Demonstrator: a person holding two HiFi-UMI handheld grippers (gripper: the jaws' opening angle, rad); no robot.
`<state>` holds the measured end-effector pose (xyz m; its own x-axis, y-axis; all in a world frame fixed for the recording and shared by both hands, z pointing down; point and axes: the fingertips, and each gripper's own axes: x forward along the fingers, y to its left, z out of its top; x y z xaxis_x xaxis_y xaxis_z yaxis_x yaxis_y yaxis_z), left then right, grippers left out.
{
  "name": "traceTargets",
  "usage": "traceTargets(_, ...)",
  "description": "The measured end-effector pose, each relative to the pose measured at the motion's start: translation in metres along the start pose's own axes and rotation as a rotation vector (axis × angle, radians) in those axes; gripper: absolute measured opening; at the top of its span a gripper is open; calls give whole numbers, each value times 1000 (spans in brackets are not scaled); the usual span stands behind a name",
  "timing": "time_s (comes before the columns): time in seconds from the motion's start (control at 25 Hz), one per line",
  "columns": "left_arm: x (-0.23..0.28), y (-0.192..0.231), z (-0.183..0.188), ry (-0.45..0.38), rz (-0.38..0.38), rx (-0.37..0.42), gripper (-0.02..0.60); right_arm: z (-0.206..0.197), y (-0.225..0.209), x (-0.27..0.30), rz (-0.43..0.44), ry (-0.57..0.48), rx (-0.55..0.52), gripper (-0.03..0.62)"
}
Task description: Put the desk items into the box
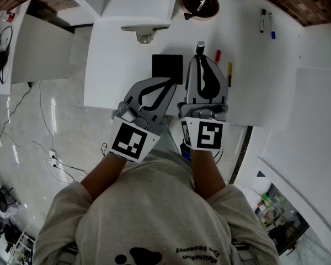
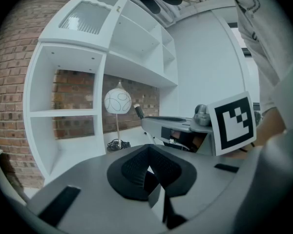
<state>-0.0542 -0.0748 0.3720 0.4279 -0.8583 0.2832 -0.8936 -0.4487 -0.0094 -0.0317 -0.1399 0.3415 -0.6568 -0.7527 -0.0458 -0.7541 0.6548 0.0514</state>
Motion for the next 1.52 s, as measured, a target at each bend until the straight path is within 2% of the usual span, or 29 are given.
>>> traceTargets(0.56, -18, 26, -10, 22, 70, -15, 6, -5, 44, 19, 101, -19, 28, 49)
traceTargets(0.72, -17, 30, -18, 39, 77, -28, 6, -22, 55, 23, 127, 42, 66, 49)
traceTargets(0.96, -14, 32, -30, 67, 79, -39, 6, -48, 64, 24, 167, 106, 61, 49)
traceTargets(1.12, -13, 35, -35, 82, 86, -46, 6, -56, 72, 26, 215, 170, 15, 50)
traceTargets(1.36, -15, 41, -42, 103, 107, -66, 6, -74, 83, 29, 329, 356, -25, 49)
traceTargets(1.52, -16, 44, -50, 125, 125, -87, 6, -90, 85, 29, 351, 500, -4, 51)
